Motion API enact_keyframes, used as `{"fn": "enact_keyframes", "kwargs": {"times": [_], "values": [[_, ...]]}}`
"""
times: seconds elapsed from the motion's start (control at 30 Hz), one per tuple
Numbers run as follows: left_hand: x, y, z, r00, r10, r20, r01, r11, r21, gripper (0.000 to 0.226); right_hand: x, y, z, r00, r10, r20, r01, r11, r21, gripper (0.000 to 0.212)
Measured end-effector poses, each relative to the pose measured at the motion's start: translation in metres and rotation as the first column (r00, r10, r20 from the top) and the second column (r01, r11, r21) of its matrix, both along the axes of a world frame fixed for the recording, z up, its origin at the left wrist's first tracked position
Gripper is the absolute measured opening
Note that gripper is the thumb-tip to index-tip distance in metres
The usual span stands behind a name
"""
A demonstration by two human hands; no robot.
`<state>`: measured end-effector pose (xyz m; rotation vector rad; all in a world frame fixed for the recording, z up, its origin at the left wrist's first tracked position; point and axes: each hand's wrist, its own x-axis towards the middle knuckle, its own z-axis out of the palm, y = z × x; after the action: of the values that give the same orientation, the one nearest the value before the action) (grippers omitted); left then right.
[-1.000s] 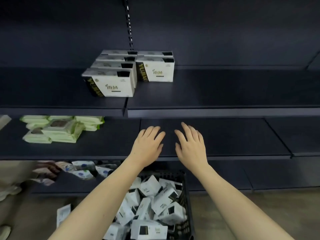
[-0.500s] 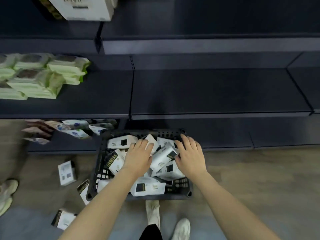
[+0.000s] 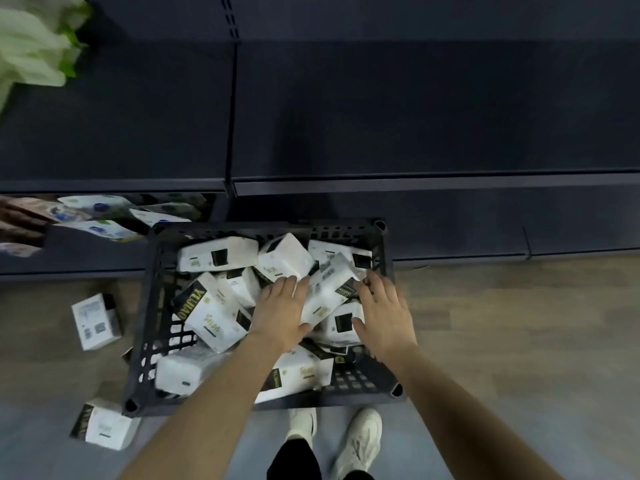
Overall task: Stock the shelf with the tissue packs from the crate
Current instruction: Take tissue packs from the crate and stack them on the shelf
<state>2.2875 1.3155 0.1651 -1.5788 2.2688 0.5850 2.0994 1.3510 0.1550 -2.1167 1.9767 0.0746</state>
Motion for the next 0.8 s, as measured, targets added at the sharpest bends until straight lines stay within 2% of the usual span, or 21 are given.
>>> {"fn": "enact_keyframes", "kwargs": {"times": [0.23,0.43,0.67,0.8], "values": [[-0.019,-0.010,-0.049,0.998,0.063,0.003,-0.063,0.988,0.142,0.102,-0.010,-0.012,-0.035,1.000,-0.028,0.004,0.027,1.000,0.006,0.065],[-0.031,-0.005,-0.067,0.990,0.093,-0.102,-0.088,0.994,0.059,0.095,-0.009,-0.013,-0.051,0.999,-0.045,-0.013,0.045,0.998,-0.041,0.066],[-0.041,-0.003,-0.084,0.982,0.153,-0.110,-0.146,0.987,0.070,0.098,-0.010,-0.014,-0.057,0.999,-0.014,-0.046,0.007,0.989,-0.151,0.061],[-0.045,0.000,-0.091,0.970,0.194,-0.148,-0.186,0.980,0.066,0.089,-0.009,-0.012,-0.061,0.999,-0.018,-0.042,0.012,0.989,-0.146,0.061]]}}
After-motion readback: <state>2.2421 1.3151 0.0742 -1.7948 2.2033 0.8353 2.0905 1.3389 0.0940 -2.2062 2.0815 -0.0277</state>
